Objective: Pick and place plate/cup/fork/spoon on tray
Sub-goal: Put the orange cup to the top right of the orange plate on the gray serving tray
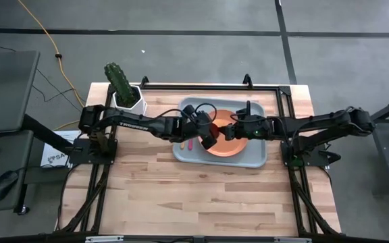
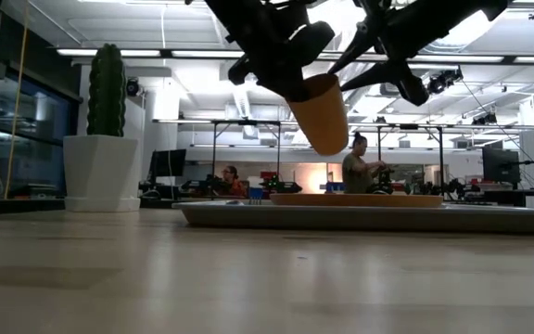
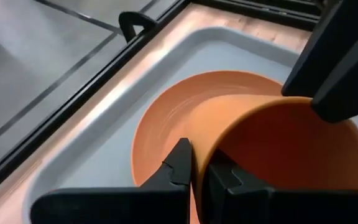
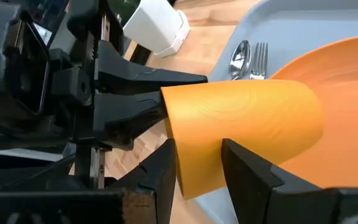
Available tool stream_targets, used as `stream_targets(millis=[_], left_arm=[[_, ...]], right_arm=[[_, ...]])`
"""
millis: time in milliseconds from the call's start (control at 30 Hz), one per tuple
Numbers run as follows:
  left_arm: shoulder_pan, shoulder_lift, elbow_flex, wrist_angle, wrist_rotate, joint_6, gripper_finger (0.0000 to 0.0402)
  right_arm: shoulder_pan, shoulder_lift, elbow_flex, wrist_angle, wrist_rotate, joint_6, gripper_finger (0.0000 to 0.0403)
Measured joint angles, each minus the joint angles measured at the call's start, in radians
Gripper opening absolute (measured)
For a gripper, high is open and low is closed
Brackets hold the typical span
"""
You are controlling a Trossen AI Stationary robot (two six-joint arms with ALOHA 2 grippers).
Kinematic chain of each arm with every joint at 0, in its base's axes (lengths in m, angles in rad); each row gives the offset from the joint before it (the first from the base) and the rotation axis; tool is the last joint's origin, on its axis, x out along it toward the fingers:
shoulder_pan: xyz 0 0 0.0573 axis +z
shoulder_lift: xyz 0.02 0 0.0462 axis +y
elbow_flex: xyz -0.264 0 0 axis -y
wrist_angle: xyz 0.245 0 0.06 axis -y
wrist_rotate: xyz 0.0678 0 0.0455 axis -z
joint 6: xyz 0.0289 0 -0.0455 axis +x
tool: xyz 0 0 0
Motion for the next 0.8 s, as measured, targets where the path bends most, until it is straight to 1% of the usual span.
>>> stream_targets(millis=[267,333,400,467,567,667,800], left_arm=[[0.0,0.0,0.0,0.055,0.002,0.094,0.0001],[0.0,0.0,0.002,0.057,0.0,0.137,0.0001],[0.004,0.0,0.002,0.048,-0.018,0.17,0.0],[0.013,-0.004,0.005,0.008,-0.035,0.165,0.0],[0.034,-0.03,0.008,-0.073,-0.029,0.142,0.0],[0.049,-0.055,0.008,-0.112,-0.016,0.131,0.0],[0.069,-0.093,0.008,-0.088,-0.022,0.061,0.0]], right_arm=[[0.0,0.0,0.0,-0.057,-0.018,0.001,0.0119],[-0.001,0.001,-0.001,-0.047,-0.017,-0.004,0.0119],[-0.001,-0.005,-0.004,-0.004,-0.014,-0.056,0.0119],[-0.002,-0.016,-0.008,0.044,-0.014,-0.131,0.0119],[-0.003,-0.072,-0.006,0.098,-0.002,-0.216,0.0119],[-0.01,-0.129,-0.006,0.075,0.014,-0.248,0.0118],[-0.024,-0.195,-0.005,0.046,0.055,-0.252,0.0106]])
